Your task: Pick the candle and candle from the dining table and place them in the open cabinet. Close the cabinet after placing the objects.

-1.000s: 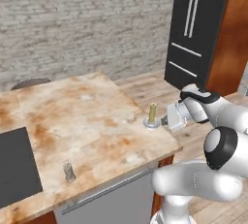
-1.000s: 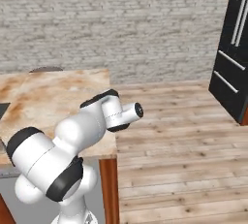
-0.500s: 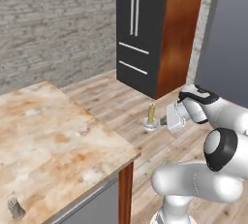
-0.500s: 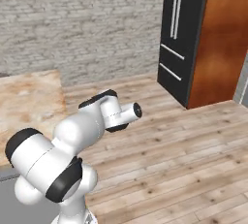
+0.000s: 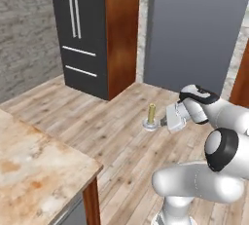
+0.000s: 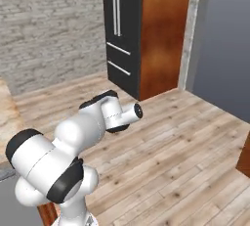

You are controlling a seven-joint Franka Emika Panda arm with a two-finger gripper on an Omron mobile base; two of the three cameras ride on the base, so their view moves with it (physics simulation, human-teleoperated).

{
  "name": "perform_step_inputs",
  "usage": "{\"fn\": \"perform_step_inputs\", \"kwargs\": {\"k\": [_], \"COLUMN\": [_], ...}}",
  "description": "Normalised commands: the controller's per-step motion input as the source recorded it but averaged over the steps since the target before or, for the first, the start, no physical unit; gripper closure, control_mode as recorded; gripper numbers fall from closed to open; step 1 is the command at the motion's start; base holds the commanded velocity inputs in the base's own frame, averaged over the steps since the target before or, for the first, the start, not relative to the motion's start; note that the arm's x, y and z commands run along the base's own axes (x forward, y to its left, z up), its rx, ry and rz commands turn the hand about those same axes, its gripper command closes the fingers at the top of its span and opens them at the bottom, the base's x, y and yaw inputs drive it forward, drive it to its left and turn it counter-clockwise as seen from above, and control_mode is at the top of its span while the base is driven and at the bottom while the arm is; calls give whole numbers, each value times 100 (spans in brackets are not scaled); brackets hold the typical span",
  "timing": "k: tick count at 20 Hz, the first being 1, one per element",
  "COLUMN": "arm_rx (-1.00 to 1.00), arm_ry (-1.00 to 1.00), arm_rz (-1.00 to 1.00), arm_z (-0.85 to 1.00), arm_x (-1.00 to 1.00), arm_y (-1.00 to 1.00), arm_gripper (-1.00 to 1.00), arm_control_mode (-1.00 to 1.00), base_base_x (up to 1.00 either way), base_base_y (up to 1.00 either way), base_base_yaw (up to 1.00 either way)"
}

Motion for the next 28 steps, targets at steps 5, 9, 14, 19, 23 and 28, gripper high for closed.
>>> {"fn": "perform_step_inputs", "kwargs": {"k": [5, 9, 14, 19, 23, 28], "arm_rx": [0, 0, 0, 0, 0, 0], "arm_ry": [0, 0, 0, 0, 0, 0], "arm_rz": [0, 0, 0, 0, 0, 0], "arm_z": [0, 0, 0, 0, 0, 0], "arm_x": [0, 0, 0, 0, 0, 0], "arm_y": [0, 0, 0, 0, 0, 0], "arm_gripper": [100, 100, 100, 100, 100, 100], "arm_control_mode": [100, 100, 100, 100, 100, 100], "base_base_x": [-15, -15, -9, -6, -6, -4], "base_base_y": [-32, -11, -4, -10, -14, -11], "base_base_yaw": [-50, -54, -54, -53, -53, -54]}}
